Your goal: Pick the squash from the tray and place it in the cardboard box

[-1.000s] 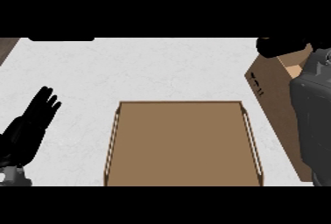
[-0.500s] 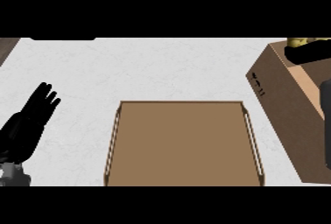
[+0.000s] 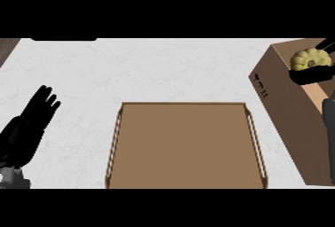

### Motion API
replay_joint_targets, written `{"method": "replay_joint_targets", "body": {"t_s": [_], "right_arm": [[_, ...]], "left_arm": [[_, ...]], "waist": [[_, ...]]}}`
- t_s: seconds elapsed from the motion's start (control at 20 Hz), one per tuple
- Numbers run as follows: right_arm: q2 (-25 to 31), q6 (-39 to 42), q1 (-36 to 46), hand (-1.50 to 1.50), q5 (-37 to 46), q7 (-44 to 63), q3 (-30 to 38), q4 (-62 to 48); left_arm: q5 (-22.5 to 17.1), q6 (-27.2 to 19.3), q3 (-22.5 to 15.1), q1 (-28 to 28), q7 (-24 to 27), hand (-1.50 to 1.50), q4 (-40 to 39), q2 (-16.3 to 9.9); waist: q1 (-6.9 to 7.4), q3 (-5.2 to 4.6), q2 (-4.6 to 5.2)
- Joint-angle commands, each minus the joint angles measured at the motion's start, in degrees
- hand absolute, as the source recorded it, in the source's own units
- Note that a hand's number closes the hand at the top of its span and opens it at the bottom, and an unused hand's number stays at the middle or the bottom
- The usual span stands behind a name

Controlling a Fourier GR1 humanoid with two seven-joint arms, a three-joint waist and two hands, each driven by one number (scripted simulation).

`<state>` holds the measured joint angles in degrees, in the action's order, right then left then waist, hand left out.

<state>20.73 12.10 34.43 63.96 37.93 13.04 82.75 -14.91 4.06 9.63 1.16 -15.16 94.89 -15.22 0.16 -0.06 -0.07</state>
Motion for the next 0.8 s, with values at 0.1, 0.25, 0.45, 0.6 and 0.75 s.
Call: {"method": "replay_joint_targets", "body": {"t_s": [0.1,0.25,0.45,0.6,0.75], "right_arm": [[-4.2,0.53,-3.46,-1.5,-1.7,6.21,2.98,-3.69],[-2.55,0.4,-5.22,-1.5,-4.97,1.13,4.28,-4.89],[-2.65,-6.87,-5.97,-1.5,-7.44,-6.53,5.29,-6.14],[-3.45,-13.91,-5.88,-1.5,-9.34,-8.71,8.53,-1.98],[-5.43,-17.59,-6.56,-1.5,-14.95,-7.81,14.08,5.22]], "left_arm": [[0.56,-0.31,-0.07,-0.76,-0.77,0.0,1.25,0.34],[-0.04,0.74,0.11,-0.28,-0.94,0.0,0.62,0.32],[0.68,-0.48,0.01,2.15,-2.42,0.0,0.01,0.64],[1.32,-1.3,-0.07,1.13,-2.15,0.0,0.85,1.2],[-1.03,1.22,1.24,0.89,-1.83,0.0,-0.32,0.04]], "waist": [[-0.03,0.06,0.06],[0.06,0.07,0.13],[0.13,0.09,0.17],[0.16,0.12,0.18],[-0.7,0.1,-0.11]]}}
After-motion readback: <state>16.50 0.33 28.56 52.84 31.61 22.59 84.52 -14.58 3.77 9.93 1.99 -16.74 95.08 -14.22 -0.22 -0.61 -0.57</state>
